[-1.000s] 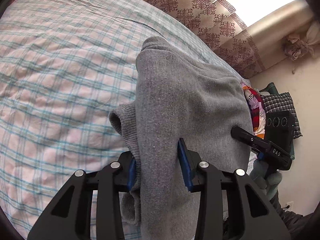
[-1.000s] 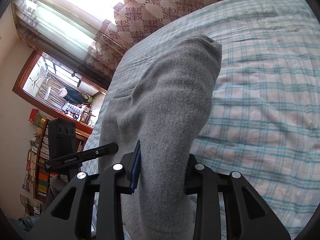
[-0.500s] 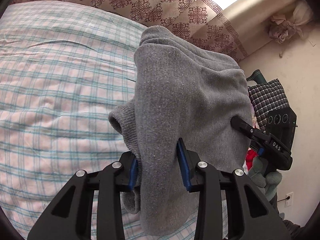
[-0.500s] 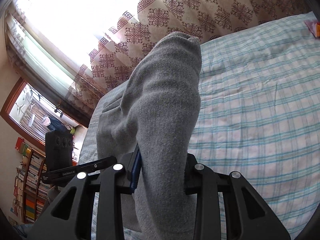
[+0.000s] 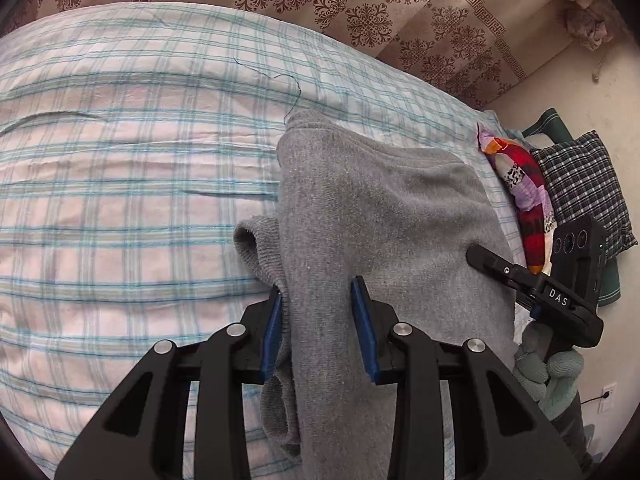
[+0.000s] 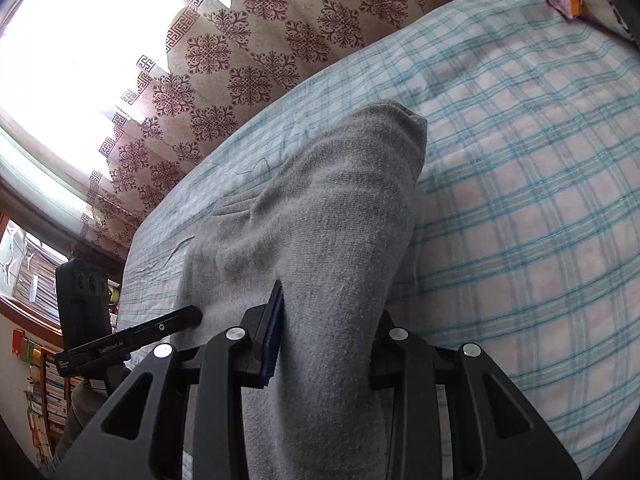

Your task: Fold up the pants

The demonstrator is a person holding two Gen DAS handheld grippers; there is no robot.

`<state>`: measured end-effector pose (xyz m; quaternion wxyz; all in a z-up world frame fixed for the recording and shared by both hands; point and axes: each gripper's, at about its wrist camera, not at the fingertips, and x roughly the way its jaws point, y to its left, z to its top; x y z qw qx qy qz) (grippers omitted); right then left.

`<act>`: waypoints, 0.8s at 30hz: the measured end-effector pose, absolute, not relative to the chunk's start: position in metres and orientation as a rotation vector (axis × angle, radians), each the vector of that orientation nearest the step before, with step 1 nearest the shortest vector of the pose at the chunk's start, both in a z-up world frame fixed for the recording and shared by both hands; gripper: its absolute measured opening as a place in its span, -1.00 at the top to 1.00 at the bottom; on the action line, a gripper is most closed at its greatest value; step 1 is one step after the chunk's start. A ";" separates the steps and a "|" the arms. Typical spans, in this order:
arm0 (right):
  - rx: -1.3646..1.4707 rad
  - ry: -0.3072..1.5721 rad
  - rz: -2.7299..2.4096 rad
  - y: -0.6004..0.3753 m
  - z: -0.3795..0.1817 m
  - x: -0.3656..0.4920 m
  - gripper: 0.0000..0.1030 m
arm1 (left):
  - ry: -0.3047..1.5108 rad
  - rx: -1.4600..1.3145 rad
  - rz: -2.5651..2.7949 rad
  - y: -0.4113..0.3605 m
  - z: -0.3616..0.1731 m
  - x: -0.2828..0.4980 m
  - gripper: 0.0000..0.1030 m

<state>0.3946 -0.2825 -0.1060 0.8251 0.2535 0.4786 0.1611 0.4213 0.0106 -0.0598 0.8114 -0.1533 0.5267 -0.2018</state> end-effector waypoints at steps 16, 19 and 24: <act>-0.038 0.828 0.057 -0.227 -0.062 0.288 -0.21 | 0.956 0.089 -0.156 -0.022 -0.036 0.384 -0.65; -0.041 0.861 0.056 -0.223 -0.073 0.281 -0.21 | 0.918 0.154 -0.149 -0.030 -0.030 0.366 -0.66; -0.018 0.937 0.038 -0.227 -0.102 0.289 -0.27 | 0.924 0.237 -0.165 -0.044 -0.036 0.348 -0.66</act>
